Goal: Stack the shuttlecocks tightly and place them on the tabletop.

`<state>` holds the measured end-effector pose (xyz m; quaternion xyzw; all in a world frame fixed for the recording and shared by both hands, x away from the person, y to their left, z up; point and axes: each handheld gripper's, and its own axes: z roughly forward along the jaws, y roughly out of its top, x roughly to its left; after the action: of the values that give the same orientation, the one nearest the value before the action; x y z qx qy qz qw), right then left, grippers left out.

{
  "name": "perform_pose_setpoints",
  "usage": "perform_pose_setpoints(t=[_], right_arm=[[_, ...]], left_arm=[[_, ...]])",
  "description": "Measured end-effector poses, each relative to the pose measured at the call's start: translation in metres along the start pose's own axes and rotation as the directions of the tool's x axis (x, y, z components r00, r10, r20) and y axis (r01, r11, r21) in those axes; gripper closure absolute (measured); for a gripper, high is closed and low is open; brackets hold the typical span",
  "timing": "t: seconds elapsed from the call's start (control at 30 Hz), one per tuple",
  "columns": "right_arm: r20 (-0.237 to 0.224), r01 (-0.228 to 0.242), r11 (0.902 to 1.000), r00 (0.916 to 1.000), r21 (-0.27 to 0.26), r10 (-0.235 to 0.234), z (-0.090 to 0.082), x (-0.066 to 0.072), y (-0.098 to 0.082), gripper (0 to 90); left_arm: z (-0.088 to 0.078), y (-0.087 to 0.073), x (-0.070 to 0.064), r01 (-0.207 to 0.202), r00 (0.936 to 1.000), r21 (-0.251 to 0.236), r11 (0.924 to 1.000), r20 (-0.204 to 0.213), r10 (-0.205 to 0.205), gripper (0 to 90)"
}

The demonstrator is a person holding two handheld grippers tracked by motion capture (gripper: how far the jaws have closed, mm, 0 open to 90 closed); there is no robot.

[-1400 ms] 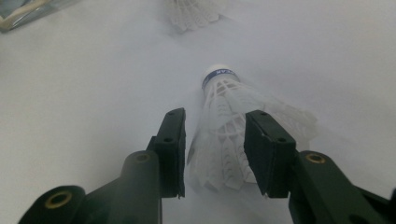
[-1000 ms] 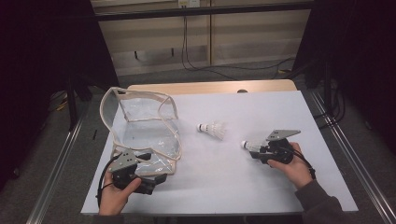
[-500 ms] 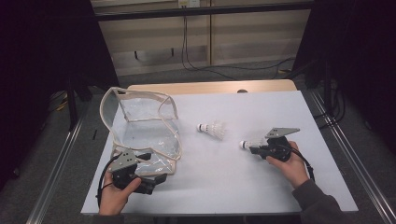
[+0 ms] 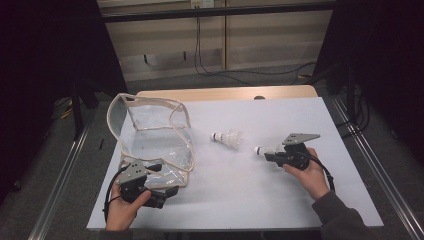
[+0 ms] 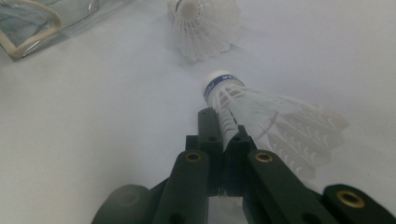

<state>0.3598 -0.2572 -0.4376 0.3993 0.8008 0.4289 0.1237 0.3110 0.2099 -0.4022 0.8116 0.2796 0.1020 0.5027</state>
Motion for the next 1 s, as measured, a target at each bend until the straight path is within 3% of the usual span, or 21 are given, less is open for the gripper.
perform_pose_setpoints(t=[0.37,1.0], right_arm=[[-0.019,-0.028,0.9993,0.9995,-0.027,0.027,0.0004,-0.0016,0.005,89.6],[-0.027,-0.03,0.9985,0.9992,-0.045,0.029,0.0014,-0.0034,0.0102,89.5]], left_arm=[[0.0001,-0.0001,0.0002,0.0,1.0,0.001,1.0,0.002,0.0,4.3],[0.0013,-0.0002,0.0017,-0.001,1.0,-0.006,1.0,0.001,0.001,4.3]])
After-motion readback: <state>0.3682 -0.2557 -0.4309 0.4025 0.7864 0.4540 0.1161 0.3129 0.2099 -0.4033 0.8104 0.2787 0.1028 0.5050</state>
